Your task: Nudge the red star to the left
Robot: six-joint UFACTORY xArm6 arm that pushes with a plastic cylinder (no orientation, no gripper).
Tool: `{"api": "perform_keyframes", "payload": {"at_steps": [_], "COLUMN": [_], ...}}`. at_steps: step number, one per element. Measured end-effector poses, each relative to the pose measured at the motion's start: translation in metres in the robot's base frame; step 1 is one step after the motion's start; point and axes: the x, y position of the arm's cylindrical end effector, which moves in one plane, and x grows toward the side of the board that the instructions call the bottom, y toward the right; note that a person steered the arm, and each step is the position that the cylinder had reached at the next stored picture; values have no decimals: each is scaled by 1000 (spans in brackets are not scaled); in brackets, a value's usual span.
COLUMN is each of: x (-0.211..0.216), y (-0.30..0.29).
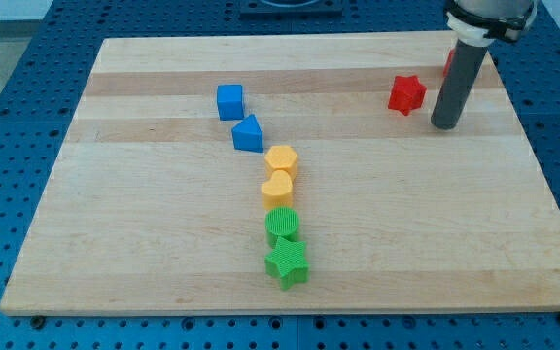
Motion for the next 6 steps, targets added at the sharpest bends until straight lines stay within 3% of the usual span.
{"api": "perform_keyframes", "payload": {"at_steps": [2,4,6], "x": [-49,-59,-12], "y": [-18,-39,-71]}}
